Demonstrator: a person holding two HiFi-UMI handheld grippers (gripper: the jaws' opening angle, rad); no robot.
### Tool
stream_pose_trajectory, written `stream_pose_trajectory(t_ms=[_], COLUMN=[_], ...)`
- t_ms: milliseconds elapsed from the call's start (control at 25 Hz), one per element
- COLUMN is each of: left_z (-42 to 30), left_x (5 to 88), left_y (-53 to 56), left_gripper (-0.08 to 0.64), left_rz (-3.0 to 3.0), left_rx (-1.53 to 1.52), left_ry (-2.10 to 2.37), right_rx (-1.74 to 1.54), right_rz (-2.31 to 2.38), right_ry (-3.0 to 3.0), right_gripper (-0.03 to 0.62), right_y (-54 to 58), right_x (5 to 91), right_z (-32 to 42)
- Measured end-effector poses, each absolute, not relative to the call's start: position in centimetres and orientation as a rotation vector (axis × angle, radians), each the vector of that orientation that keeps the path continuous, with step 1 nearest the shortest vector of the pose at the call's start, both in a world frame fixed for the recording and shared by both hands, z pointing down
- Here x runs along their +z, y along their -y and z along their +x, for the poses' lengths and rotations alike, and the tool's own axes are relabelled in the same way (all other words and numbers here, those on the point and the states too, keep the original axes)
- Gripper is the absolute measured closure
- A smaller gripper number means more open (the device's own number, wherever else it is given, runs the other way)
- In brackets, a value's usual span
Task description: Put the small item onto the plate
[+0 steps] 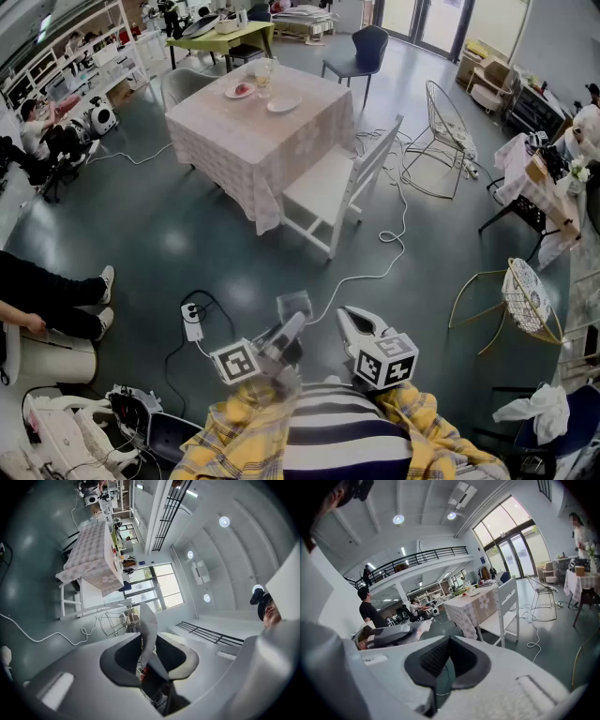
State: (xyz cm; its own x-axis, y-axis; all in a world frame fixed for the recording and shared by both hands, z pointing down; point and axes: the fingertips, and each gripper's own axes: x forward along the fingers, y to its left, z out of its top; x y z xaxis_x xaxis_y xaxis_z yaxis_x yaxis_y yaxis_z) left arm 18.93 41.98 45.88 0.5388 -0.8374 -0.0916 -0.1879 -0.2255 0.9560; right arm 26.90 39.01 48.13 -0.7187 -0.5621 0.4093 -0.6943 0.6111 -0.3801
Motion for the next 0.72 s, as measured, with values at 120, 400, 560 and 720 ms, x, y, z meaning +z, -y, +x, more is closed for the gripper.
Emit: stream_pose_trajectory(t_ms=[120,400,560,720], left_z=[19.2,18.5,18.5,17.8], left_x=[46.2,45.9,45.9,45.7], left_y=[-41.8,-41.5,-41.1,-40.8], left_gripper=[0.477,0.477,0.477,0.477], left_rz=[1.717,1.716,1.705,1.704], left_rx=[-0.765,-0.768,-0.775,-0.779], left_ry=[0.860,0.871,0.860,0.847], right_rx=[0.766,0.774,0.836,0.882], right_rz=[1.033,1.036,1.054,1.094], right_ry=[2.587,2.583,2.599,2.598], right_gripper=[0.592,0.592,0.592,0.591], right_y=[-38.9,-38.5,-38.1,-37.5], right_x=[48.4,48.4,48.4,48.3], right_z=[27.1,26.7,26.8,26.4])
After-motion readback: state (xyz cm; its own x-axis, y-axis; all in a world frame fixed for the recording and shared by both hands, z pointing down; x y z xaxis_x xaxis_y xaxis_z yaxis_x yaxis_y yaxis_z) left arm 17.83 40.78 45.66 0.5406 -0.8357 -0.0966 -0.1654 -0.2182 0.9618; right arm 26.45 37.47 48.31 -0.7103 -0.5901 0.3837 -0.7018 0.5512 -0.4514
